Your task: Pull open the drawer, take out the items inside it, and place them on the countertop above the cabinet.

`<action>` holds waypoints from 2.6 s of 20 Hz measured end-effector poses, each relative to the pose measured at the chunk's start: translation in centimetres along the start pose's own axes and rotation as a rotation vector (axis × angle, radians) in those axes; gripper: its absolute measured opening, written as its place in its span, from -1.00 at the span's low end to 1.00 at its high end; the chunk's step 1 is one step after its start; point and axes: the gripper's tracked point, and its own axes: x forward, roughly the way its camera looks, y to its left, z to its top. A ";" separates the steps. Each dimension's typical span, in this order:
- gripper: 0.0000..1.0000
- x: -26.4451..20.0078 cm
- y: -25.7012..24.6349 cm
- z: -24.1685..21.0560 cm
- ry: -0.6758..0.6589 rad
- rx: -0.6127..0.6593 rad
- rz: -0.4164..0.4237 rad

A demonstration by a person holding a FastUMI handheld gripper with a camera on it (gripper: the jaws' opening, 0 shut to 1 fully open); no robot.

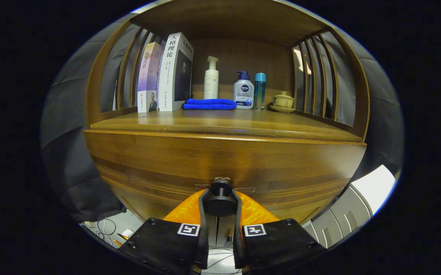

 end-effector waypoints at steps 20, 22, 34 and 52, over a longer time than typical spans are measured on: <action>-0.44 -9.9 0.4 -3.8 -0.006 -0.081 0.057; -0.44 -10.7 0.4 -4.4 -0.002 -0.095 0.060; -0.45 -15.5 0.6 -6.9 -0.002 -0.197 0.086; -0.45 -20.3 1.8 -10.1 -0.012 -0.220 0.132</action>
